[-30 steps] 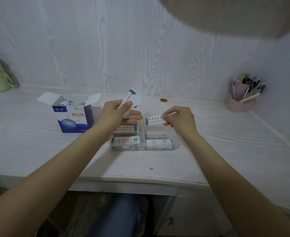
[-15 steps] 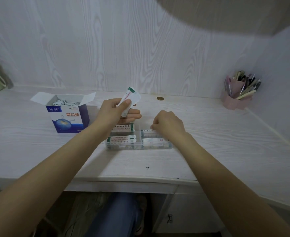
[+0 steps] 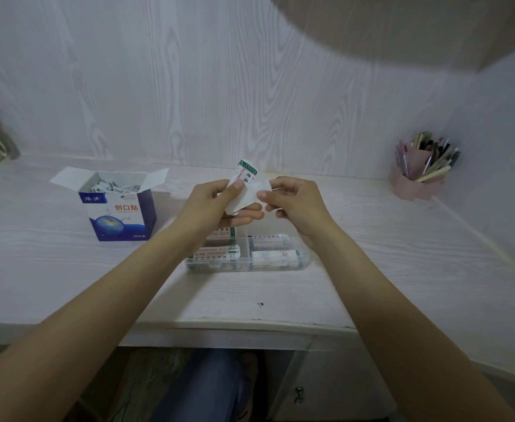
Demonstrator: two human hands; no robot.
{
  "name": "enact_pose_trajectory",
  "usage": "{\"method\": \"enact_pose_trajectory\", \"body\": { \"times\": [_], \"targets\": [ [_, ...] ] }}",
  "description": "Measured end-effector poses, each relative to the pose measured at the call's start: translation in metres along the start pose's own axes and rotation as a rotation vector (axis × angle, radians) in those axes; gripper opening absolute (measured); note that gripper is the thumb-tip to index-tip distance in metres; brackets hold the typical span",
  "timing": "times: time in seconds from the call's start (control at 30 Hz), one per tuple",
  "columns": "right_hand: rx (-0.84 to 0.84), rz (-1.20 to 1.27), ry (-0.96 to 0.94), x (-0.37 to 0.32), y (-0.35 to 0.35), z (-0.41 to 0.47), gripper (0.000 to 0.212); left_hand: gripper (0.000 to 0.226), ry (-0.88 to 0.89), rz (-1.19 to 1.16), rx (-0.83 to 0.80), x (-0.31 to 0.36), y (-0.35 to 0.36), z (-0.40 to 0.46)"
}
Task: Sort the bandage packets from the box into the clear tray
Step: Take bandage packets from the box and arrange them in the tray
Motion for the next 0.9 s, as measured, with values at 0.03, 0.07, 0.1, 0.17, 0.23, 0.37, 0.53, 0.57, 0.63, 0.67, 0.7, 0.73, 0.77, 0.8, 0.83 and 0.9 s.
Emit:
{"method": "enact_pose_trajectory", "body": {
  "times": [0.03, 0.07, 0.1, 0.17, 0.23, 0.37, 0.53, 0.57, 0.63, 0.67, 0.7, 0.73, 0.77, 0.8, 0.83, 0.9],
  "targets": [
    [0.012, 0.033, 0.000, 0.001, -0.001, 0.000, 0.010, 0.022, -0.003, -0.018, 0.009, 0.000, -0.001, 0.000],
    [0.019, 0.099, 0.009, 0.003, -0.001, -0.001, 0.009, 0.021, -0.002, -0.023, 0.027, 0.000, -0.003, 0.000],
    [0.028, 0.202, 0.026, 0.004, -0.002, -0.002, 0.009, 0.020, 0.005, -0.019, 0.049, -0.001, -0.005, 0.000],
    [0.065, 0.385, 0.069, 0.007, -0.005, -0.004, 0.011, 0.017, 0.022, -0.005, 0.090, -0.001, -0.008, 0.002],
    [0.111, 0.492, 0.112, 0.009, -0.009, -0.004, 0.008, 0.014, 0.029, -0.001, 0.116, 0.000, -0.010, 0.003],
    [0.185, 0.536, 0.154, 0.016, -0.019, -0.001, 0.015, 0.010, 0.034, 0.005, 0.146, 0.000, -0.010, 0.005],
    [0.036, -0.124, 0.132, 0.027, -0.032, 0.000, 0.013, 0.015, 0.052, 0.001, 0.195, -0.002, -0.013, 0.008],
    [0.018, -0.220, 0.123, 0.028, -0.033, 0.000, 0.015, 0.016, 0.053, -0.002, 0.197, -0.003, -0.013, 0.008],
    [-0.028, -0.382, 0.103, 0.031, -0.032, 0.000, 0.014, 0.015, 0.058, -0.003, 0.195, -0.003, -0.013, 0.008],
    [-0.060, -0.462, 0.093, 0.032, -0.029, 0.000, 0.012, 0.014, 0.062, -0.001, 0.193, -0.003, -0.013, 0.007],
    [-0.094, -0.544, 0.076, 0.032, -0.026, 0.000, 0.010, 0.014, 0.064, 0.002, 0.193, -0.003, -0.012, 0.007],
    [-0.125, -0.625, 0.057, 0.033, -0.022, 0.000, 0.009, 0.014, 0.063, 0.004, 0.193, -0.003, -0.012, 0.007],
    [-0.152, -0.688, 0.045, 0.033, -0.017, 0.000, 0.008, 0.015, 0.061, 0.004, 0.193, -0.003, -0.012, 0.007],
    [-0.181, -0.741, 0.038, 0.033, -0.013, 0.001, 0.008, 0.017, 0.060, 0.004, 0.192, -0.003, -0.012, 0.007],
    [-0.211, -0.793, 0.037, 0.034, -0.008, 0.002, 0.009, 0.017, 0.060, 0.005, 0.191, -0.003, -0.011, 0.007],
    [-0.272, -0.902, 0.054, 0.034, -0.001, 0.004, 0.010, 0.016, 0.061, 0.007, 0.188, -0.003, -0.011, 0.007]
  ]
}}
Point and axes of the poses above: each hand's wrist, its own z-axis towards the middle knuckle, its own y-axis out of the palm, x = y × z, the point moved 3 cm from there along z, towards the middle knuckle, and after that the axes turned 14 degrees about -y, right-handed, at the moved point
